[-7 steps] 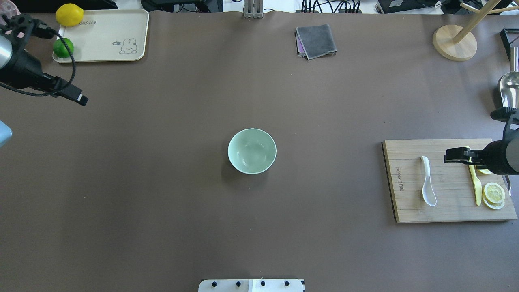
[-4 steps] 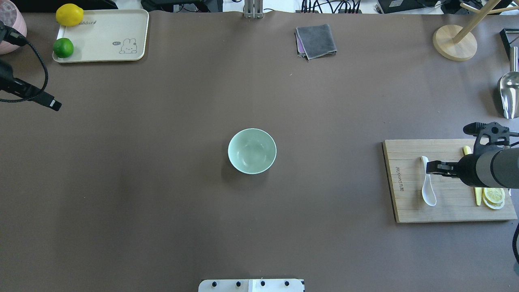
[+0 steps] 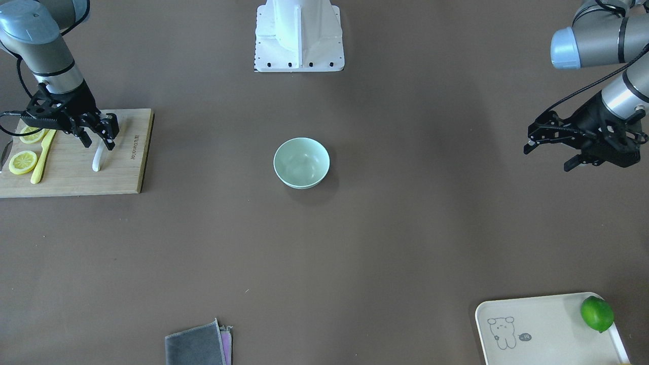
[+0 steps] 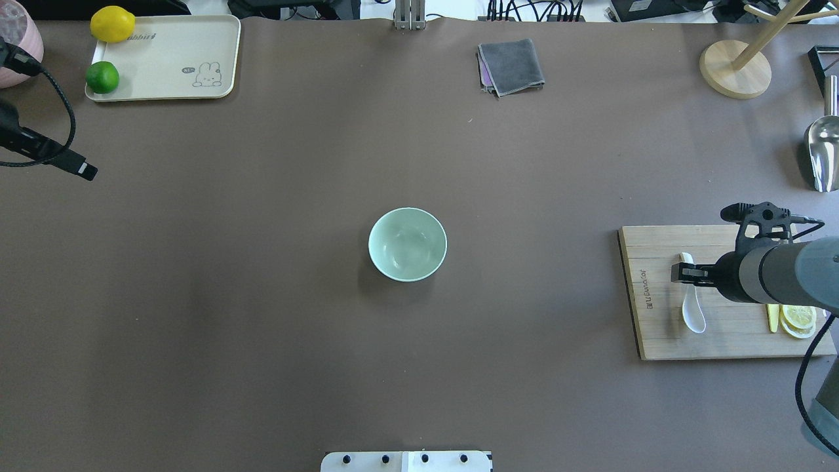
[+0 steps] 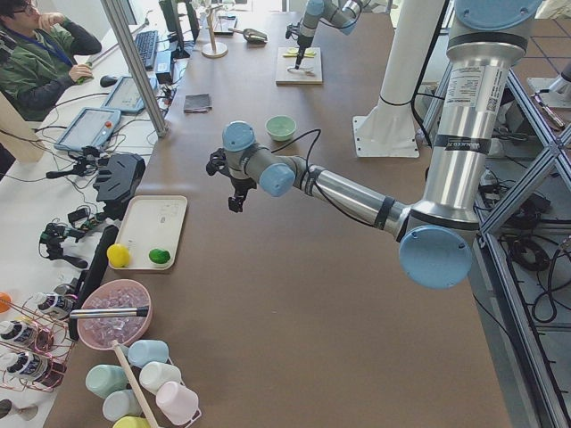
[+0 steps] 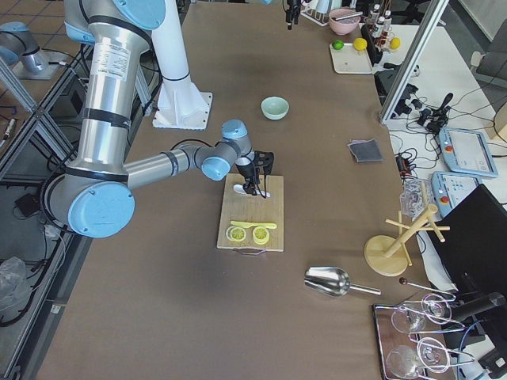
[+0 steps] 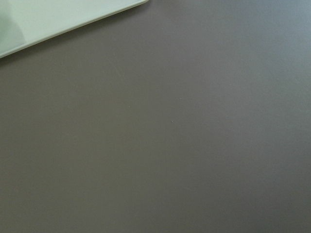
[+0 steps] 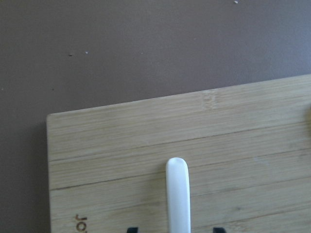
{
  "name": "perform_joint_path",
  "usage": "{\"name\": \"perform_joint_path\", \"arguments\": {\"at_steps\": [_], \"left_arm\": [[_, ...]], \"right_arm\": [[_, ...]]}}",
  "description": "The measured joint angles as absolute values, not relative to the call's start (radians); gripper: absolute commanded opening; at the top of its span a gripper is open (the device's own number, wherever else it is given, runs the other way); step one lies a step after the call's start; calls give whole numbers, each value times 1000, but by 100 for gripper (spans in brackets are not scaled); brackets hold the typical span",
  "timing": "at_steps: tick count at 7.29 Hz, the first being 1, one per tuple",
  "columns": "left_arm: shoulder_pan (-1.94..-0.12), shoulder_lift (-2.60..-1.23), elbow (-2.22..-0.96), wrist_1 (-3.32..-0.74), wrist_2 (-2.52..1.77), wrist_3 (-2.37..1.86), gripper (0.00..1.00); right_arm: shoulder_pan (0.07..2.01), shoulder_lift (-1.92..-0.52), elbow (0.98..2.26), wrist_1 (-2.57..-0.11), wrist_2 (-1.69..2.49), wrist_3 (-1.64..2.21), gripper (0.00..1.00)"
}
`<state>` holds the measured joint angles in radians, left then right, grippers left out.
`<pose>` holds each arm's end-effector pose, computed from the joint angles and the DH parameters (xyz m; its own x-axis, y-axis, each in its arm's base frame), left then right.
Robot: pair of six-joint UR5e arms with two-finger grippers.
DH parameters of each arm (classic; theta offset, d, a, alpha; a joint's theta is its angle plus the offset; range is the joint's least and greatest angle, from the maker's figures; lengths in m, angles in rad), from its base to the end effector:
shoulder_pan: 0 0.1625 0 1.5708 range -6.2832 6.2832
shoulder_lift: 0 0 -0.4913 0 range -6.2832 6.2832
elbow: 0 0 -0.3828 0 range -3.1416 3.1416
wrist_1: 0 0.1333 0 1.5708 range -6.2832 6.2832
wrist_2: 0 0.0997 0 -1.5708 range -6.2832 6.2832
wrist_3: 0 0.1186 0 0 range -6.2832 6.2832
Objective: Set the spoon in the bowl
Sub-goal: 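Grasp the white spoon handle on the cutting board with the right gripper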
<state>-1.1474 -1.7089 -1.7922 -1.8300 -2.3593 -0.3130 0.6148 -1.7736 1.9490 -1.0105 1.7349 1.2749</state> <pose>0.1835 -0.5268 0.5247 0.5537 0.4037 -0.7283 -0.1726 0.9113 0.3739 -0.2859 -0.3413 0.5968 0.7191 0.1556 0.6773 -0.2820 0.9561 0.0798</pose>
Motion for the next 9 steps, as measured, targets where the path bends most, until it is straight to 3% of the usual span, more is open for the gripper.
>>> {"name": "perform_joint_path", "arguments": {"at_steps": [2,4,5,9], "left_arm": [[-1147,-1709,-1793,-1830,-2359,-313,98],[-1147,-1709,-1794,-1830,-2359,-313,98],[-1147,-1709,-1794,-1830,-2359,-313,98],[-1147,-1708,-1797,-1830,-2361,-314,98]], "right_arm": [[607,-1772,1937,-1011,1728,1275,45],[602,-1773,1931,-1011,1721,1276,4],[602,-1772,1930,-1011,1720,1276,0],[603,-1753,2025,-1098,1733,1287,0]]}}
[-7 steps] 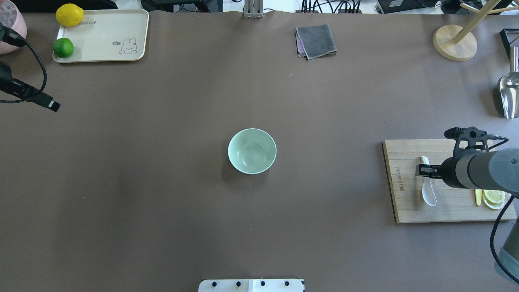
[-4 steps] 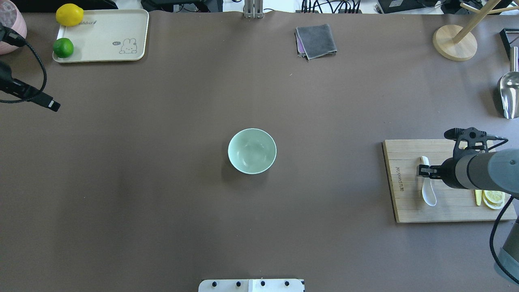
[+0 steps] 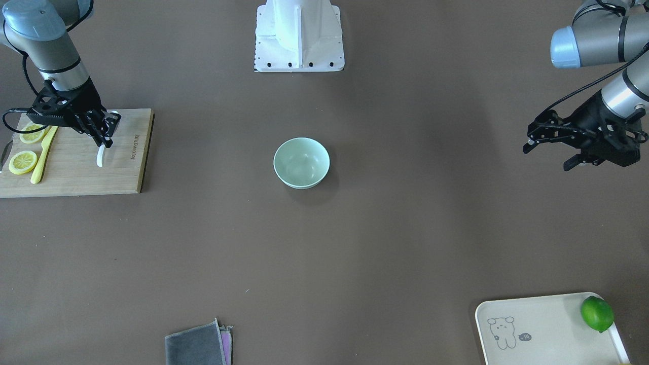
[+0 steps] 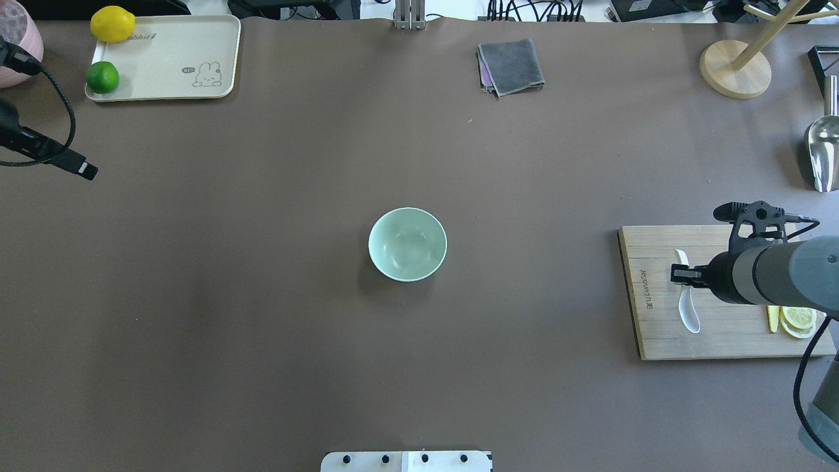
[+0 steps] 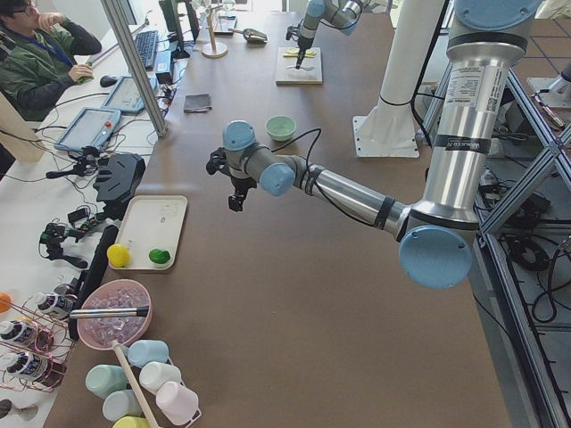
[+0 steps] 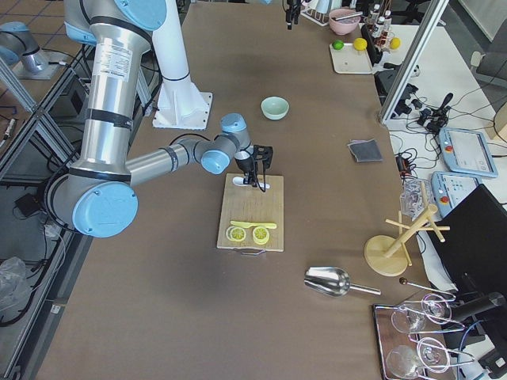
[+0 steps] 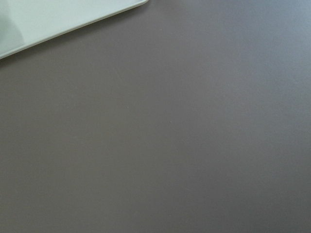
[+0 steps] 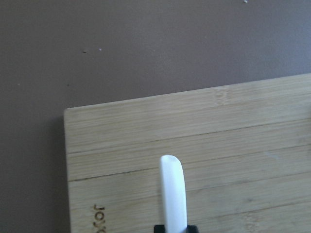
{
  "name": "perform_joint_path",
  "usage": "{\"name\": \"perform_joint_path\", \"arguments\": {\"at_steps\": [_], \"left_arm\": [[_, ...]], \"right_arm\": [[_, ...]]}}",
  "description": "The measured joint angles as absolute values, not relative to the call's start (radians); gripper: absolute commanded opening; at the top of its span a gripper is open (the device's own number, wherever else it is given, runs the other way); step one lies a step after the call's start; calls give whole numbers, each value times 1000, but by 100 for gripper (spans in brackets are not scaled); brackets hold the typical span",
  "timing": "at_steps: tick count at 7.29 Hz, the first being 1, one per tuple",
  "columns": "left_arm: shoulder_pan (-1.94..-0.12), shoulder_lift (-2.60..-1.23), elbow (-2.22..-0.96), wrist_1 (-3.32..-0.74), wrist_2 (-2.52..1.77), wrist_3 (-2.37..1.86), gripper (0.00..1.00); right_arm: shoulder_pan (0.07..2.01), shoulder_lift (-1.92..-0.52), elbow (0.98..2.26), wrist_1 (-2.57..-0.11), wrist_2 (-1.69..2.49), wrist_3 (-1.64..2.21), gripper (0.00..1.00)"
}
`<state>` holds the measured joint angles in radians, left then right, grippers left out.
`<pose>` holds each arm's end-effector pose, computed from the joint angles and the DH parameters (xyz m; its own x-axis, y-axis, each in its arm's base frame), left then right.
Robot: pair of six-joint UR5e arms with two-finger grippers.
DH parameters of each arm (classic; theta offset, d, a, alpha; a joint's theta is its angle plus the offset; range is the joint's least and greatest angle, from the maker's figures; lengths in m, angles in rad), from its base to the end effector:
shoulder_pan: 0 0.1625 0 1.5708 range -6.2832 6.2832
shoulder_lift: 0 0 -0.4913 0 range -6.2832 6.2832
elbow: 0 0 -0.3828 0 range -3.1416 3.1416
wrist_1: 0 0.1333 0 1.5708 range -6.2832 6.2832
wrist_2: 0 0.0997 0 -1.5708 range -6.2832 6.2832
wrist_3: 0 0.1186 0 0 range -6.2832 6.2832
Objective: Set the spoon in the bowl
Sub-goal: 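Grasp the white spoon handle on the cutting board with the right gripper, then carry the spoon with the right gripper and lower it into the bowl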
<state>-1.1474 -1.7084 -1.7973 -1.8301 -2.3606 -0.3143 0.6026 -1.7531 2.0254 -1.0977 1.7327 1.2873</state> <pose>0.1832 -0.5260 0.5224 0.5515 0.4057 -0.7289 -0.1715 0.9102 0.3769 -0.2914 -0.3391 0.5611 0.7125 0.1551 0.6843 -0.2812 0.9566 0.0760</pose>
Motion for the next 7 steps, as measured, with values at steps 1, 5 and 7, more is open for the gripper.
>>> {"name": "perform_joint_path", "arguments": {"at_steps": [1,5,7], "left_arm": [[-1147,-1708,-1798,-1830,-2361,-314,98],[-1147,-1709,-1799,-1830,-2361,-319,98],[-1147,-1709,-1800,-1830,-2361,-322,98]], "right_arm": [[602,-1701,2050,-1172,1734,1322,0],[533,-1126,1924,-1666,1706,1652,0],[502,-876,1717,-1706,1672,1796,0]]}}
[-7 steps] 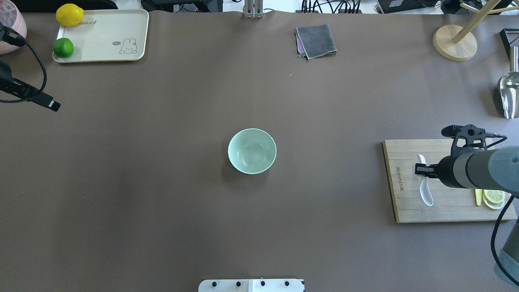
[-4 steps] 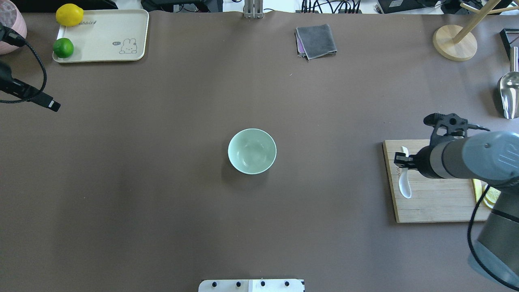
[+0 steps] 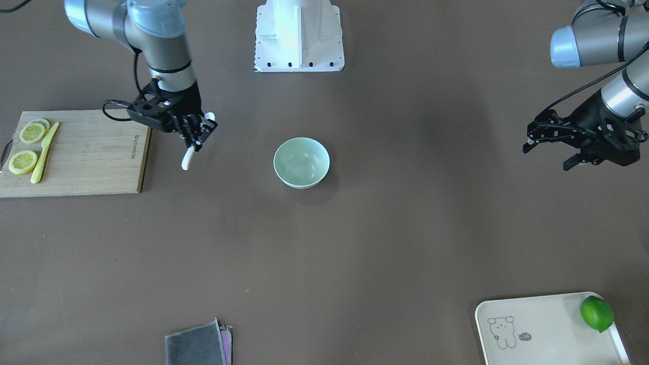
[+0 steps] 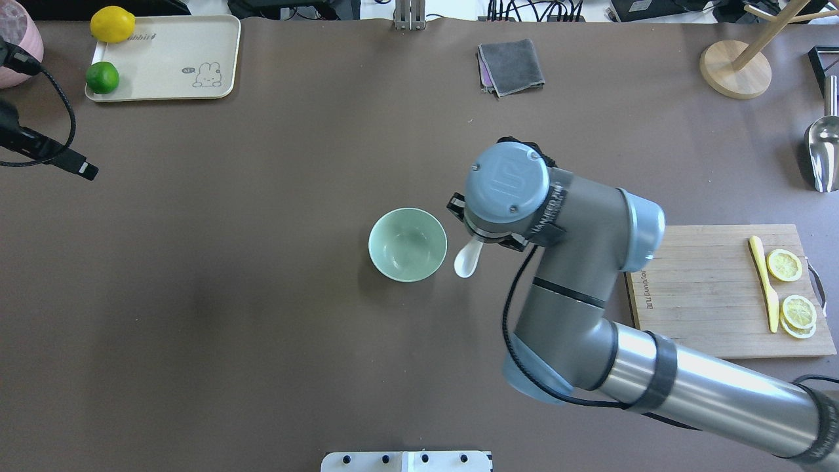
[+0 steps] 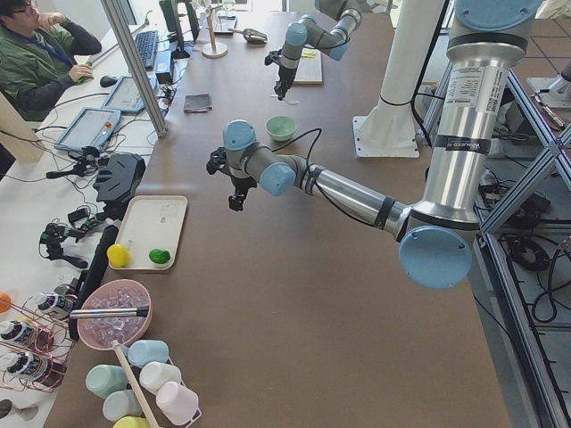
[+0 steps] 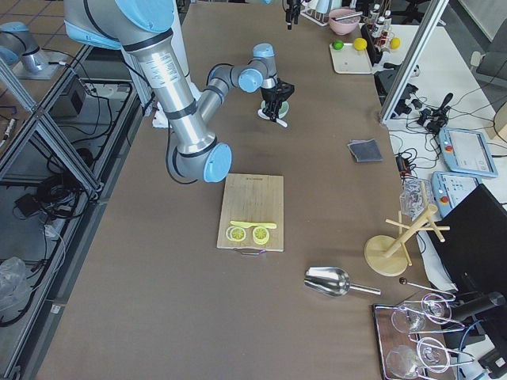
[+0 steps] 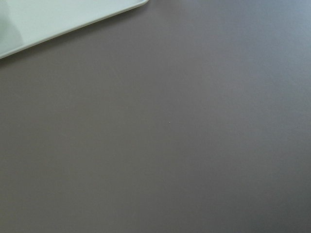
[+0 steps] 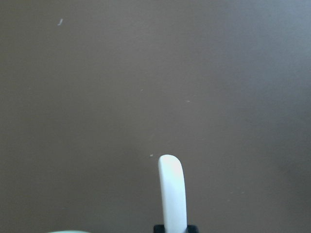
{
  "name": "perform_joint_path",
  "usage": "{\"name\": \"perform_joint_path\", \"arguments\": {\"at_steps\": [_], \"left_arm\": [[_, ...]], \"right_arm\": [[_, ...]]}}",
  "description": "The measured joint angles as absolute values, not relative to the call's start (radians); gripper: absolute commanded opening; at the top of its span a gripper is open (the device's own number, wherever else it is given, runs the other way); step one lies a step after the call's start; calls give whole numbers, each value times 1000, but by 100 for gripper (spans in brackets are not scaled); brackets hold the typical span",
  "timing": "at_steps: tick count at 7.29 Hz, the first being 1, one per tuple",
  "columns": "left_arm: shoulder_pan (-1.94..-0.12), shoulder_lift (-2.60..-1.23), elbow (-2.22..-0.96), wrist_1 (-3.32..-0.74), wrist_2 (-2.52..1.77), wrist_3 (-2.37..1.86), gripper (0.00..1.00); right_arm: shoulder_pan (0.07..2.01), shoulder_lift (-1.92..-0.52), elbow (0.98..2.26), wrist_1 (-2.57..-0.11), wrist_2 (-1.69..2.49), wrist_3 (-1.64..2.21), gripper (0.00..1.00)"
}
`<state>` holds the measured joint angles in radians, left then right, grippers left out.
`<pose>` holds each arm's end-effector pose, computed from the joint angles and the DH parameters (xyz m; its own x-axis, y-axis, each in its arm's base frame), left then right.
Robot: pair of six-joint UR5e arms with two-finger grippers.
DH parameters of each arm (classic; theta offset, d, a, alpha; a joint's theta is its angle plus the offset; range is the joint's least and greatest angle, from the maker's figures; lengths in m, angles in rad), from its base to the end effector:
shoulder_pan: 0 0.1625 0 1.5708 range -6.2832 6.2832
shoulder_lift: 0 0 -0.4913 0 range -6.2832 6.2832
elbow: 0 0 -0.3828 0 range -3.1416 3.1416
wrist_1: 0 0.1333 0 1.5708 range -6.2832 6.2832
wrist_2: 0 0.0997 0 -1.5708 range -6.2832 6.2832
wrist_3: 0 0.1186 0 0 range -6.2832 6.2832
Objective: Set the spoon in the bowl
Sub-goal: 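Carry the spoon with the right gripper and lower it into the bowl, then open the right gripper and withdraw the right arm from the bowl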
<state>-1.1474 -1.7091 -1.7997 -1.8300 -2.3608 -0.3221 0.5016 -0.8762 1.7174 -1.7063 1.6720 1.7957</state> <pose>0.1832 -0.5259 0.5209 0.5518 0.4006 -0.7315 -0.1668 0.9123 0.3739 -0.5748 -0.4536 0.2798 0.5567 0.5583 0.6151 -0.5592 0.7995 -0.2196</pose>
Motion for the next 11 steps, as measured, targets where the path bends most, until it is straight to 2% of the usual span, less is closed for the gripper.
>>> {"name": "perform_joint_path", "arguments": {"at_steps": [1,2,5,8,9,11], "left_arm": [[-1147,-1709,-1800,-1830,-2361,-324,98],[-1147,-1709,-1801,-1830,-2361,-325,98],[-1145,-1710,-1798,-1830,-2361,-325,98],[-1144,-1710,-1795,-1830,-2361,-323,98],[-1145,-1709,-1794,-1831,-2360,-318,98],[-1148,-1705,-1791,-1829,-2355,-314,98]], "right_arm": [[488,-793,1642,-1710,1659,1844,5],[477,-746,1604,-1711,1652,1871,99],[468,-722,1593,-1713,1627,1847,100],[509,-741,1637,-1723,1654,1756,100],[547,-784,1686,-1736,1700,1677,100],[660,-969,1850,-1743,1829,1401,100]]}}
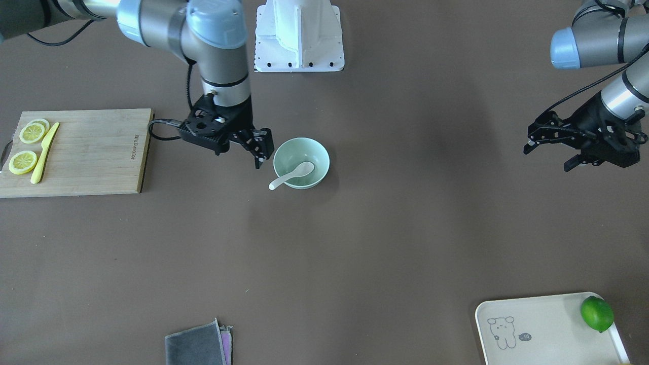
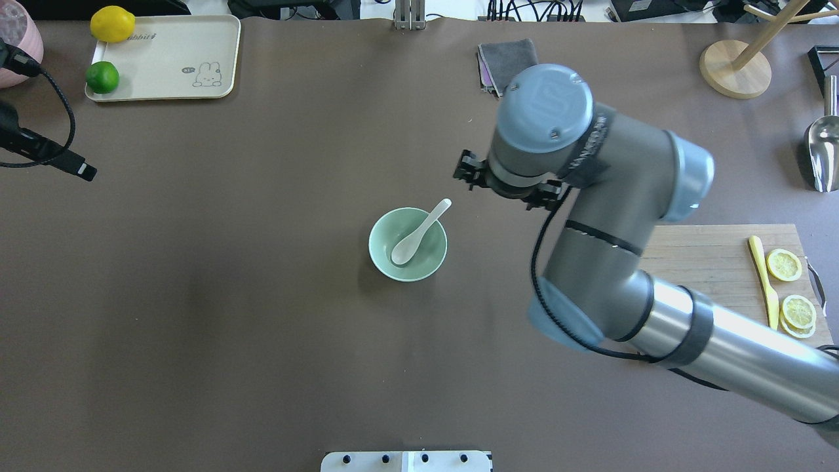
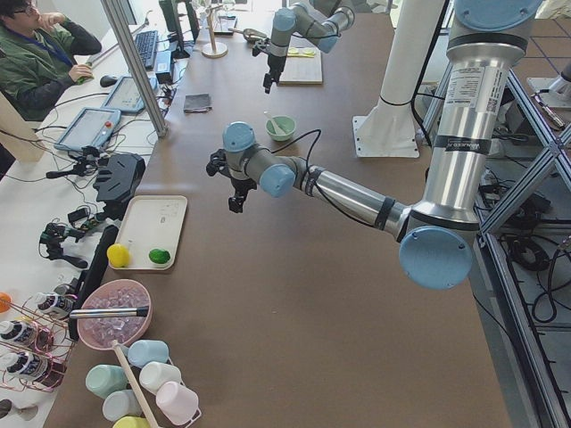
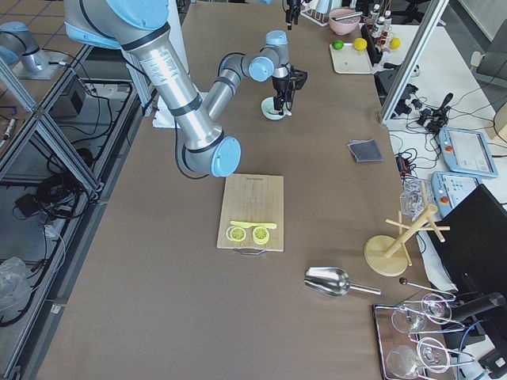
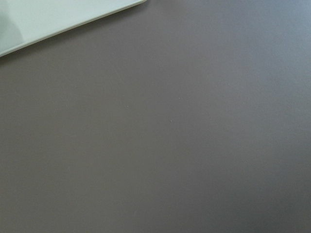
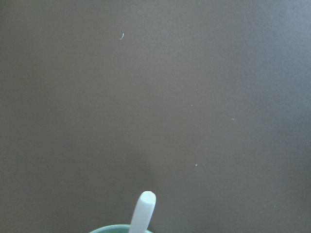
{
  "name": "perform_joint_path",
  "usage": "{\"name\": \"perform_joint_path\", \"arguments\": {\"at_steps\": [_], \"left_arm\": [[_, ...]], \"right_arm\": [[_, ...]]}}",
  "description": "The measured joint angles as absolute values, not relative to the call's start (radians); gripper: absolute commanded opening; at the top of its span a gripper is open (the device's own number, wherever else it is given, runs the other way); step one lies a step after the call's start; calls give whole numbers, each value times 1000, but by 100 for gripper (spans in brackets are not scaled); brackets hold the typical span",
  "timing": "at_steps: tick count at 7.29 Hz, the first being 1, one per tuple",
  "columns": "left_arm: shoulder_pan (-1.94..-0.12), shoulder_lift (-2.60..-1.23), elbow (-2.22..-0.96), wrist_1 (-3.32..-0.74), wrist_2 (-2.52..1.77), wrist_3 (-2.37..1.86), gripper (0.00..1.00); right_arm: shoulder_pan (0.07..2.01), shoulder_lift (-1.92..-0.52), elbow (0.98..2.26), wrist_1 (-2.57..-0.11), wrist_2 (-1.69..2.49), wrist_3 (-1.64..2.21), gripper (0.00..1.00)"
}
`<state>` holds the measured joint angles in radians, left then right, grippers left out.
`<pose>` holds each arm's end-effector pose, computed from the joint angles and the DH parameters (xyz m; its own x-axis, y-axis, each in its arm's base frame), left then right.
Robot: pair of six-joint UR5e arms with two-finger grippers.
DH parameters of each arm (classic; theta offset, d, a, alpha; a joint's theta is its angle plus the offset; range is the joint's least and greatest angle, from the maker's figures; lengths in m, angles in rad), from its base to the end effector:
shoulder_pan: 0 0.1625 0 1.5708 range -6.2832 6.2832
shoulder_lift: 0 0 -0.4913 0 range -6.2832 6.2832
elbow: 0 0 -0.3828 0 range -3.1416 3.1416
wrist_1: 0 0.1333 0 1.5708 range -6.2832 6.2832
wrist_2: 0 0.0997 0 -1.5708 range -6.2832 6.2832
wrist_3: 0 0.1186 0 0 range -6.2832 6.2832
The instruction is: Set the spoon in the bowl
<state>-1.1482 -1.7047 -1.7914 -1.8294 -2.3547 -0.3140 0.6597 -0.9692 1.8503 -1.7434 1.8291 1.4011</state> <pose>0.1822 -0.5260 0.5278 0.5594 0.3983 -0.7269 -0.1710 0.9136 0.3689 -0.4678 -0.4932 0.2944 0.6693 0.3125 0.6741 -0.3532 0.9320 -0.0813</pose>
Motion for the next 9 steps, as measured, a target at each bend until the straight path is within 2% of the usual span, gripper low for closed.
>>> {"name": "perform_joint_path", "arguments": {"at_steps": [2,4,7,9], "left_arm": [[-1160,-1663,-1791,-1842,-2350,-314,98],[-1165,-1599,-1781,-1901,-2321,-315,98],[-1201,-1521,-1734,-1965,-2246,-288,98],[-1333,-1544,-1727,-1751,-2311,-27,98]], "right_arm": [[806,-1154,1969,-1742,1965,1088,100],[980,-1329,2031,-1741,2086,768,100],[1230,-1567,2042,-1739,2201,345,100],[1382,-1692,1998,-1739,2241,69,100]]}}
